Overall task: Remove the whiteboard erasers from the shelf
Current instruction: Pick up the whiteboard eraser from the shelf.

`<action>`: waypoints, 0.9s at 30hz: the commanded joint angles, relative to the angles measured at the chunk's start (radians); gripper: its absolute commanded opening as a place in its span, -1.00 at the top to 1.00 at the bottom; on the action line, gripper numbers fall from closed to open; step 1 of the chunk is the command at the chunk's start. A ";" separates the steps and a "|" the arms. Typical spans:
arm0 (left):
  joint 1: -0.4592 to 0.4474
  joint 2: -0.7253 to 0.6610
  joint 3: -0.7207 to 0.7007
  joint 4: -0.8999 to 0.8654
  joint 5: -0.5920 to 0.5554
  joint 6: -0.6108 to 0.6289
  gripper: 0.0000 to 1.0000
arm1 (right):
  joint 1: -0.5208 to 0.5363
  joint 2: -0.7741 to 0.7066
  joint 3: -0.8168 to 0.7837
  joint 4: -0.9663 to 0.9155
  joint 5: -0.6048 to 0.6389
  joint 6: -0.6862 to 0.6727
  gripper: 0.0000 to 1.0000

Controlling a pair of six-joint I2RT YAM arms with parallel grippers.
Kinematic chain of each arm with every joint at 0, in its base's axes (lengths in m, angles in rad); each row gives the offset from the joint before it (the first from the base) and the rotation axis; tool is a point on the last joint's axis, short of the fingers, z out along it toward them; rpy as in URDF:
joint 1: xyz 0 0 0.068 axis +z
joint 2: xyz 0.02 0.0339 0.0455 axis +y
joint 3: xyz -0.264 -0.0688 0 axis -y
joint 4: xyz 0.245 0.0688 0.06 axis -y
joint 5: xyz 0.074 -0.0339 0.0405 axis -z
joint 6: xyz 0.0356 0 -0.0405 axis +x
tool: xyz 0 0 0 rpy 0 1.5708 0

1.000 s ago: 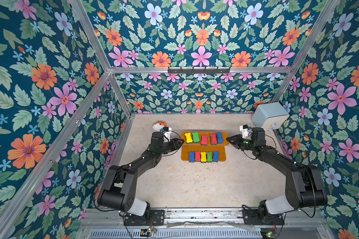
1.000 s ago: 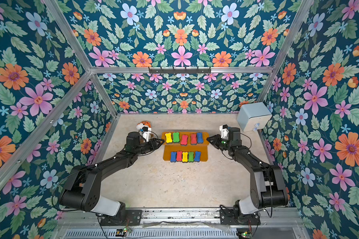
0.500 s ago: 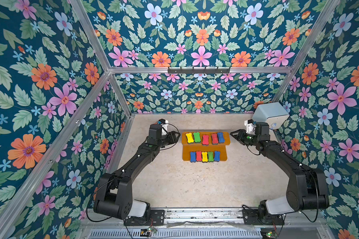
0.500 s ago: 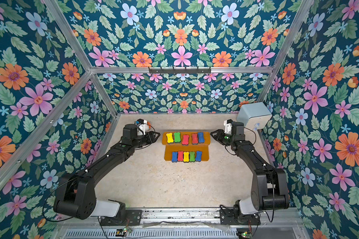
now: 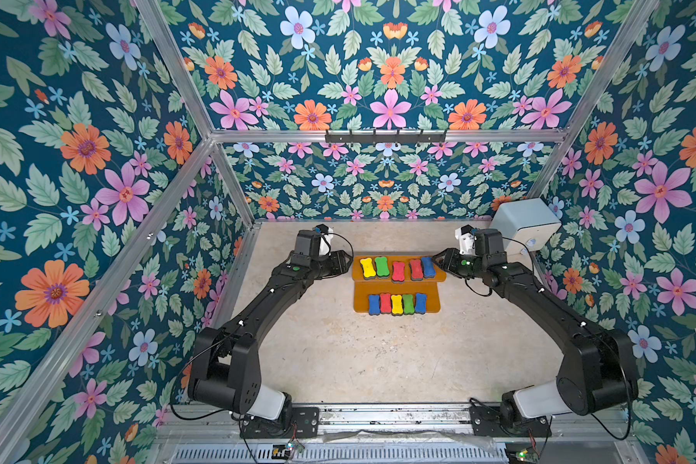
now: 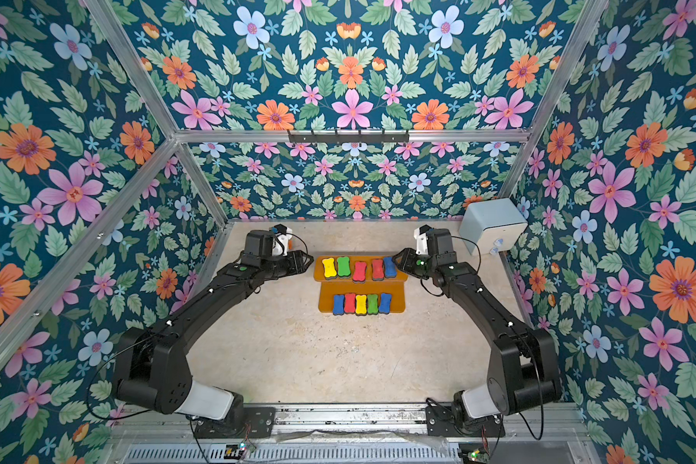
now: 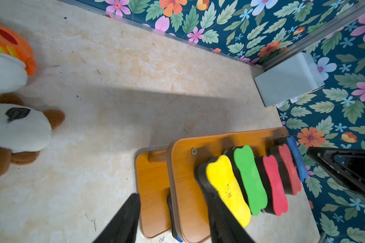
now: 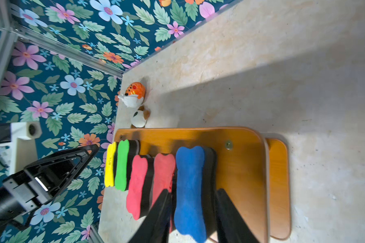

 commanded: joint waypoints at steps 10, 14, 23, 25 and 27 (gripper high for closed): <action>0.002 0.013 0.006 -0.031 -0.012 0.045 -0.14 | 0.035 0.055 0.052 -0.050 0.051 -0.025 0.33; 0.001 0.013 0.008 -0.028 -0.014 0.046 -0.15 | 0.037 0.061 0.050 -0.055 0.053 -0.029 0.38; 0.001 0.006 0.010 -0.039 -0.038 0.047 -0.28 | 0.037 0.055 0.012 -0.042 0.061 -0.031 0.59; 0.001 0.007 0.015 -0.050 -0.043 0.052 -0.28 | 0.038 0.049 0.002 -0.037 0.063 -0.029 0.66; 0.001 0.007 0.017 -0.058 -0.046 0.057 -0.28 | 0.037 0.044 -0.007 -0.035 0.069 -0.026 0.73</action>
